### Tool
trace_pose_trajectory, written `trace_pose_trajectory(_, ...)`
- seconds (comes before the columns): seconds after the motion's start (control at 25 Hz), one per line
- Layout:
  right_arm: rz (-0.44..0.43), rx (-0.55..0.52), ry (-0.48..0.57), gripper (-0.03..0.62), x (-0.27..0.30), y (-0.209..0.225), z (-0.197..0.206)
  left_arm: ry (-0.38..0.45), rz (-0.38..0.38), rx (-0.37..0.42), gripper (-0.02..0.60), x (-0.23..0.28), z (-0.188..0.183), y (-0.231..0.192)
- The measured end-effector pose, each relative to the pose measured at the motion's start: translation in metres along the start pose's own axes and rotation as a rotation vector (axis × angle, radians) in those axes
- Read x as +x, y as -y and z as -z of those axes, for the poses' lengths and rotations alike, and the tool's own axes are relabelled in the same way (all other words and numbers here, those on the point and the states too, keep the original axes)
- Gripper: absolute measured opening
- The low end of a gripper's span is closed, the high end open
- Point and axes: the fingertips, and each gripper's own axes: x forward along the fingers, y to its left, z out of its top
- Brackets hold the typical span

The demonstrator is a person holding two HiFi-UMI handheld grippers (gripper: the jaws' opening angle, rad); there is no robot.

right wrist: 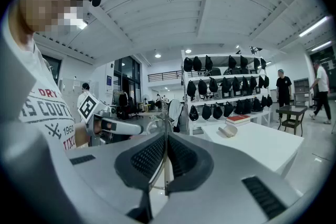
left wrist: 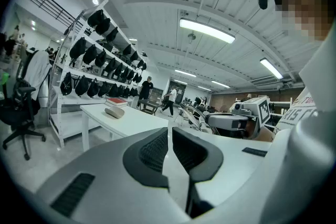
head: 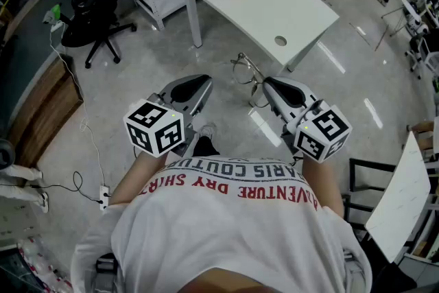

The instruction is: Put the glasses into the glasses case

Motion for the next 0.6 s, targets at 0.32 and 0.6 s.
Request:
trace_pose_trajectory(0.32,0.001,-0.004,0.019,0.032,-0.022,0.011,-0.004,0.002,0.000,0.029,0.048,0.010,-0.007,0.022)
trace_pose_trajectory(0.6,0.021,-0.006,0.036,0.032,-0.017,0.031,-0.003,-0.008,-0.003,0.040,0.048,0.027,-0.008,0.015)
